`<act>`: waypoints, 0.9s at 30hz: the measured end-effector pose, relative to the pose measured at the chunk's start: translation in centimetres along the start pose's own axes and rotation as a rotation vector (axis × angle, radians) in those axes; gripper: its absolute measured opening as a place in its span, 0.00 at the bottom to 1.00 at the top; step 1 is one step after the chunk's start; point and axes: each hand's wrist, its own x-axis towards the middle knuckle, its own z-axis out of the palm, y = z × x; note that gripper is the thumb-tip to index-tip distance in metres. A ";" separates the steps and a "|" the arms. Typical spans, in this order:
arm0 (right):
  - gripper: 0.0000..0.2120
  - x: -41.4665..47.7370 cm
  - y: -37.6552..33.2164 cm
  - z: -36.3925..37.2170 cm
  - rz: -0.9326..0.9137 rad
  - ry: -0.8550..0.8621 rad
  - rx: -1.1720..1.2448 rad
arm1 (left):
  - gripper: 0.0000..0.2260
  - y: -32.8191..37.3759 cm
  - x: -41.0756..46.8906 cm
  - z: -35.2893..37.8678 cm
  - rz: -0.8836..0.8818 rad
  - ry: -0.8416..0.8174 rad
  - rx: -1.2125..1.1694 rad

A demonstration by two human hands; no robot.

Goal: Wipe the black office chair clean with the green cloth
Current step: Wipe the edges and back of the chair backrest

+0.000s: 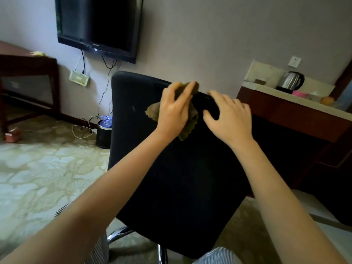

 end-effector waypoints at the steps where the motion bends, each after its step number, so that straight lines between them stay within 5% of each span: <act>1: 0.24 0.4 -0.1 0.1 0.002 -0.015 -0.015 | 0.15 -1.1 0.1 -0.4 -0.041 0.021 0.006; 10: 0.23 1.4 0.6 0.5 -0.021 -0.008 -0.008 | 0.13 -10.8 3.1 -4.8 -0.731 0.261 -0.015; 15: 0.23 1.8 -0.4 0.4 -0.040 -0.046 -0.019 | 0.14 -7.4 1.9 -2.6 -0.655 0.286 -0.062; 19: 0.23 2.1 -0.9 0.5 -0.050 -0.043 -0.022 | 0.14 -2.1 0.1 -0.2 -0.291 0.127 -0.089; 23: 0.22 2.0 -0.8 1.0 -0.088 0.035 -0.017 | 0.13 -4.0 0.2 -0.5 -0.072 0.068 -0.034; 27: 0.21 2.0 -0.7 2.2 -0.134 0.176 -0.042 | 0.15 -8.1 1.6 -1.9 -0.318 0.149 -0.066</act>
